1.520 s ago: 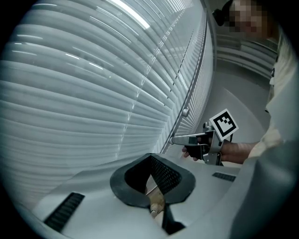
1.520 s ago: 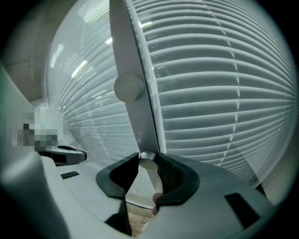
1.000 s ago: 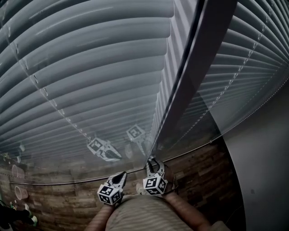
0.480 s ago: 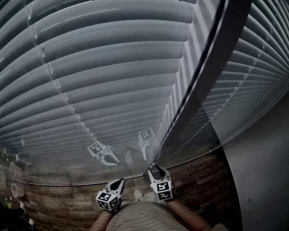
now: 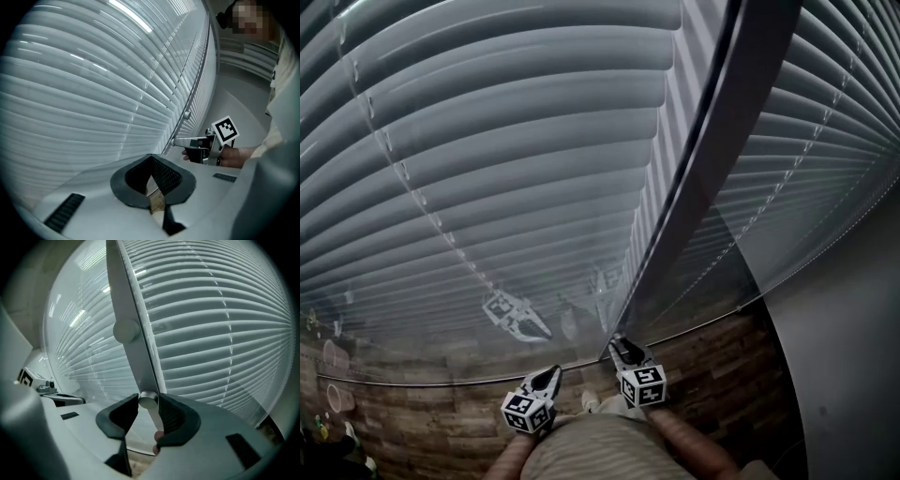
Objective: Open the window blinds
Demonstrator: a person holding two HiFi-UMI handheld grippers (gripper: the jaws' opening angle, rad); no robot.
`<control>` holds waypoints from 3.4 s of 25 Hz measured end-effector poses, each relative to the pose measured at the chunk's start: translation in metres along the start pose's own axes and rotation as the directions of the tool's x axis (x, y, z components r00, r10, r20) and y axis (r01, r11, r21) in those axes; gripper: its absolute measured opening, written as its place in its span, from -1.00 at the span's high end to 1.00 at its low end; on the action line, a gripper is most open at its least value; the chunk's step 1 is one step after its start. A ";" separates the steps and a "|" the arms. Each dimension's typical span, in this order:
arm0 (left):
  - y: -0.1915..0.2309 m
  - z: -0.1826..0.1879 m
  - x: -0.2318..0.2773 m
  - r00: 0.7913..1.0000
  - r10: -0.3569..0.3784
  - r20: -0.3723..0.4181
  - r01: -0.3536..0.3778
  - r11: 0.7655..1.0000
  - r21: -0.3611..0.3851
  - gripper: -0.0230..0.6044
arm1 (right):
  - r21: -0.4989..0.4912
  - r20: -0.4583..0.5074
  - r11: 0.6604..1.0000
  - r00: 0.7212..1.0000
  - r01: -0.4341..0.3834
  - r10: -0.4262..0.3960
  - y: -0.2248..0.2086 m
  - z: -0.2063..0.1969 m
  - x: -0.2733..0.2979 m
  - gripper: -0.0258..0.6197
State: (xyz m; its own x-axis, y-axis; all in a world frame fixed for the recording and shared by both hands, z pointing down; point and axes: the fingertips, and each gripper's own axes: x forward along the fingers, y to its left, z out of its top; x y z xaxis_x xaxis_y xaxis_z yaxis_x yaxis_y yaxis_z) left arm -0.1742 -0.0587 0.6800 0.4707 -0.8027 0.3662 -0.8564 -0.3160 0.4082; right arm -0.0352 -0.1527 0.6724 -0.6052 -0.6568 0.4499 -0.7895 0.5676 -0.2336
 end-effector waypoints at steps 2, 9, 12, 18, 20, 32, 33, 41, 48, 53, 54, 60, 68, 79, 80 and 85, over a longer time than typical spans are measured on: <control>0.000 0.000 0.000 1.000 0.004 -0.003 -0.004 1.000 0.002 0.89 | 0.007 -0.007 1.000 1.000 0.008 -0.008 0.000 0.000 0.001 0.50; -0.009 0.017 -0.007 1.000 0.001 -0.011 -0.001 1.000 -0.001 0.89 | -0.237 -0.014 0.968 0.996 0.087 -0.093 0.011 0.022 -0.009 0.52; -0.010 0.015 -0.006 1.000 -0.001 -0.014 0.001 1.000 0.001 0.89 | -0.330 -0.006 0.939 0.994 0.098 -0.105 0.013 0.021 -0.010 0.52; -0.013 0.014 -0.004 1.000 -0.002 -0.017 0.002 1.000 0.004 0.89 | -0.577 -0.020 0.797 0.972 0.178 -0.232 0.014 0.022 -0.011 0.52; -0.016 0.016 -0.002 1.000 0.000 -0.012 -0.001 1.000 -0.001 0.89 | -0.626 -0.026 0.760 0.969 0.175 -0.245 0.015 0.021 -0.010 0.52; -0.002 0.042 0.013 0.999 0.017 0.045 -0.020 0.998 0.059 0.89 | -0.368 -0.152 0.924 0.987 -0.103 0.050 0.007 0.010 -0.007 0.43; 0.002 0.040 0.015 0.998 0.023 0.053 -0.026 0.998 0.062 0.89 | -0.320 -0.167 0.937 0.982 -0.139 0.088 0.004 0.005 -0.005 0.43; -0.016 0.035 0.002 0.997 0.010 0.081 -0.015 0.998 0.058 0.89 | -0.070 -0.219 0.969 0.951 -0.238 0.217 0.004 -0.002 -0.015 0.43; -0.013 0.051 0.003 0.995 0.026 0.096 -0.030 0.999 0.040 0.89 | -0.006 -0.232 0.975 0.948 -0.223 0.216 0.003 0.003 -0.007 0.43; -0.018 0.040 0.001 0.997 0.019 0.068 -0.022 0.999 0.033 0.89 | 0.056 -0.237 0.976 0.947 -0.210 0.218 0.002 -0.004 -0.008 0.54; -0.018 0.039 0.000 0.998 0.019 0.064 -0.022 0.999 0.036 0.89 | 0.062 -0.233 0.976 0.948 -0.208 0.216 0.001 -0.005 -0.008 0.54; -0.014 0.039 0.004 0.998 0.021 0.060 -0.023 0.999 0.028 0.89 | 0.092 -0.214 0.976 0.954 -0.196 0.212 0.001 -0.001 -0.002 0.57; -0.007 0.038 0.010 0.999 -0.002 0.051 0.001 1.000 0.019 0.89 | -0.117 -0.237 0.986 0.968 -0.115 0.085 0.011 0.000 0.004 0.67; -0.014 0.032 0.015 0.999 -0.044 0.030 0.043 0.999 0.012 0.89 | 0.089 -0.218 0.983 0.960 -0.160 0.176 0.018 0.001 0.004 0.51; -0.013 0.035 0.015 0.999 -0.045 0.029 0.045 0.999 0.011 0.89 | 0.108 -0.216 0.982 0.961 -0.152 0.172 0.018 0.002 0.006 0.51; -0.008 0.033 0.016 0.998 -0.060 0.017 0.060 0.998 0.002 0.89 | 0.094 -0.206 0.992 0.973 -0.087 0.105 0.016 0.004 0.012 0.53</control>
State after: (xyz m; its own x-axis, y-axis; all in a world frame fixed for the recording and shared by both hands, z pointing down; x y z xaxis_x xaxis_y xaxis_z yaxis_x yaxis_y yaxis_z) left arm -0.1668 -0.0854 0.6544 0.5175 -0.7907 0.3271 -0.8273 -0.3646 0.4274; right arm -0.0559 -0.1534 0.6705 -0.6507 -0.4769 0.5910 -0.7399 0.5731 -0.3522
